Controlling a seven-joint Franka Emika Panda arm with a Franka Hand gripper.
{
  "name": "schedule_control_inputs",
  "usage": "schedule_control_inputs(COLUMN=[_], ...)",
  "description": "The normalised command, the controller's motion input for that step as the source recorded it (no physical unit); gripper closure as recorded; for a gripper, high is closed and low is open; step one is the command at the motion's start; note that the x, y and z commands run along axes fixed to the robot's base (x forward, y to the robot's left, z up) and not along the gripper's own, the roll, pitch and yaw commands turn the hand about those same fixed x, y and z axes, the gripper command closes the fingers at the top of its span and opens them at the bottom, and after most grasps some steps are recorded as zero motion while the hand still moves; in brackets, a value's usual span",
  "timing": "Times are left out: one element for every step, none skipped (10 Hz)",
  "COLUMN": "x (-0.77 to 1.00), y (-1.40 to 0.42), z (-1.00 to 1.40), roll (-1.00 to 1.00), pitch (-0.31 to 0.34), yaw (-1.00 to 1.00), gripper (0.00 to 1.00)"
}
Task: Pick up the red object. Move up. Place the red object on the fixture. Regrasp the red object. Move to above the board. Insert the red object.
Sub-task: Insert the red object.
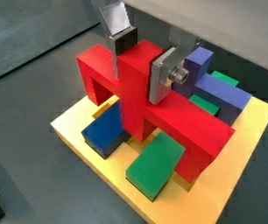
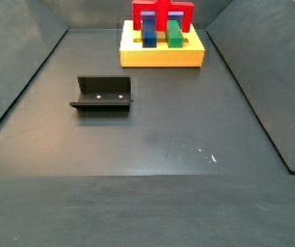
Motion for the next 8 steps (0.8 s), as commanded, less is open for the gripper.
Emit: schedule_control_inputs(x=[0.0,0.0,0.0,0.0,0.0,0.0,0.0,0.0], y=[0.0,0.0,0.0,0.0,0.0,0.0,0.0,0.0], z=[-0.09,-0.07,-0.05,-0.01,-0.03,-0.07,-0.2,-0.27], roll=[0.0,0.01,0.01,0.01,0.0,0.0,0.0,0.0], pitch=[-0.011,0.0,0.0,0.0,0.0,0.0,-0.029,-0.033], yaw=[0.12,0.12,0.2,0.19,0.11,0.06,0.0,0.0], gripper=[1.0,1.0,1.0,1.0,1.0,1.0,1.0,1.0])
